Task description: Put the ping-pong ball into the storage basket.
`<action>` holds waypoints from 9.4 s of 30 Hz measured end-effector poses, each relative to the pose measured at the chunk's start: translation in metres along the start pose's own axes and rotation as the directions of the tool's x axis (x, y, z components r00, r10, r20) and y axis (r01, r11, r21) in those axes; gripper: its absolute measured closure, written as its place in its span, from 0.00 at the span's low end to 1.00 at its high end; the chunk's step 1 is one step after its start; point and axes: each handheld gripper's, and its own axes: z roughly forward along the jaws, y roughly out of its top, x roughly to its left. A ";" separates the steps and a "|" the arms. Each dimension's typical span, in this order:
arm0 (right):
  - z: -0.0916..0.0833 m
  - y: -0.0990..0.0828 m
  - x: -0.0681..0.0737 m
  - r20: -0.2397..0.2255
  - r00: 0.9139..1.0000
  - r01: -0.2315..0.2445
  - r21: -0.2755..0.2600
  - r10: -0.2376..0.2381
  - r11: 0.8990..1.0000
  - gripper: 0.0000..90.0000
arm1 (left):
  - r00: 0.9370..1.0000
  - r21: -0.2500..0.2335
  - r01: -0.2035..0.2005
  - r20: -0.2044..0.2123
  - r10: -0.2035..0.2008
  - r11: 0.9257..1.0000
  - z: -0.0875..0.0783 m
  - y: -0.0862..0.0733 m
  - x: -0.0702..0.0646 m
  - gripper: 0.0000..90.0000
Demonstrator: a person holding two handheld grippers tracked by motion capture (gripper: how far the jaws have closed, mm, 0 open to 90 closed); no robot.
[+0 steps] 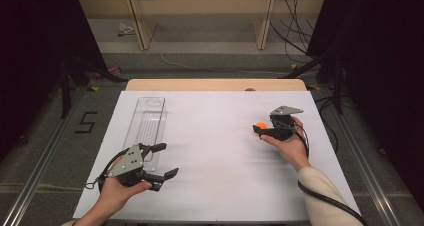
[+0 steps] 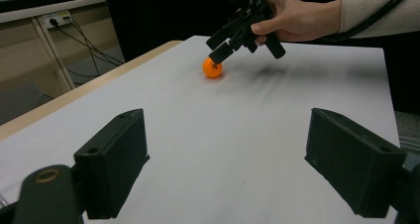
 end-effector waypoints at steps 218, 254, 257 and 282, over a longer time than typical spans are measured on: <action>0.007 0.046 0.045 -0.123 0.991 0.048 -0.094 -0.059 0.994 0.57 | 1.000 0.011 -0.008 0.017 0.008 1.000 0.000 0.000 -0.001 0.18; 0.015 0.056 0.066 -0.162 0.983 0.076 -0.104 -0.092 0.992 0.57 | 1.000 0.014 -0.010 0.021 0.010 1.000 0.000 0.000 -0.001 0.18; 0.016 0.058 0.068 -0.165 0.982 0.077 -0.104 -0.094 0.992 0.57 | 1.000 0.014 -0.010 0.021 0.009 1.000 0.000 0.000 -0.001 0.18; 0.023 0.065 0.081 -0.183 0.977 0.087 -0.112 -0.107 0.990 0.57 | 1.000 0.015 -0.011 0.022 0.010 1.000 0.000 0.000 -0.001 0.17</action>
